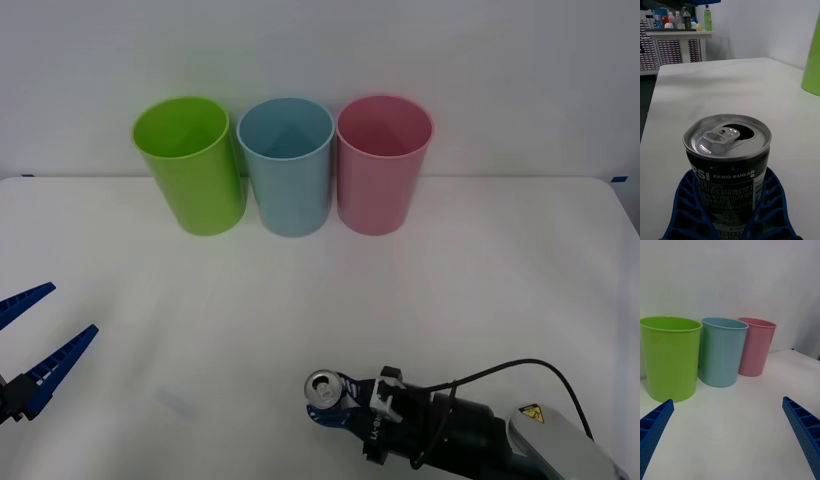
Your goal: Grasp the object on the table and drop it into the matching bin: aluminum can to the light blue bin, PET bottle to the pink bin.
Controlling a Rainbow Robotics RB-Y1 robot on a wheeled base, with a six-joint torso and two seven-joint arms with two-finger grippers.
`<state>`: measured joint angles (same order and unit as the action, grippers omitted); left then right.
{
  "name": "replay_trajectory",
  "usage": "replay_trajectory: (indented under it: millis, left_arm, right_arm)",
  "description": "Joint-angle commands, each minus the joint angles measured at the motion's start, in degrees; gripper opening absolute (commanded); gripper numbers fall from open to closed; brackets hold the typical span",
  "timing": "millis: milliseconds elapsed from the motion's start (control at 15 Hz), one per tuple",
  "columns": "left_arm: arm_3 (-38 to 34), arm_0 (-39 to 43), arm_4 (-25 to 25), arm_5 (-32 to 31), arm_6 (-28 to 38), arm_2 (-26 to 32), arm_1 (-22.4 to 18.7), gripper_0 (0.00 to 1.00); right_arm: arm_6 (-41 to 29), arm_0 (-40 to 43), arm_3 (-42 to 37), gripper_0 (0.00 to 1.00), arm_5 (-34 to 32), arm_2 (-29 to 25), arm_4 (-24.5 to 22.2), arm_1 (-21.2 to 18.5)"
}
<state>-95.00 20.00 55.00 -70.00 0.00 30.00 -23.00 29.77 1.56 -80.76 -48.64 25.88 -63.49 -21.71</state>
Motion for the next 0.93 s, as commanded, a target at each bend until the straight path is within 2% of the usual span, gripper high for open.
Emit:
replay_trajectory:
  millis: [67, 267, 533, 933]
  left_arm:
    - [0.00, 0.00, 0.00, 0.00, 0.00, 0.00, 0.00, 1.00]
    - [0.00, 0.00, 0.00, 0.00, 0.00, 0.00, 0.00, 1.00]
    - [0.00, 0.00, 0.00, 0.00, 0.00, 0.00, 0.00, 1.00]
    - [0.00, 0.00, 0.00, 0.00, 0.00, 0.00, 0.00, 1.00]
  right_arm:
    - [-0.68, 0.28, -1.77, 0.00, -0.41, -0.83, 1.53, -0.53]
    - [-2.08, 1.69, -5.99, 0.00, -0.32, -2.23, 3.37, -2.37]
    - [-10.96, 5.21, -14.86, 0.00, -0.06, -4.96, 3.90, -5.27]
    - [-22.12, 7.05, -25.32, 0.00, 1.35, -10.32, 4.08, -5.01]
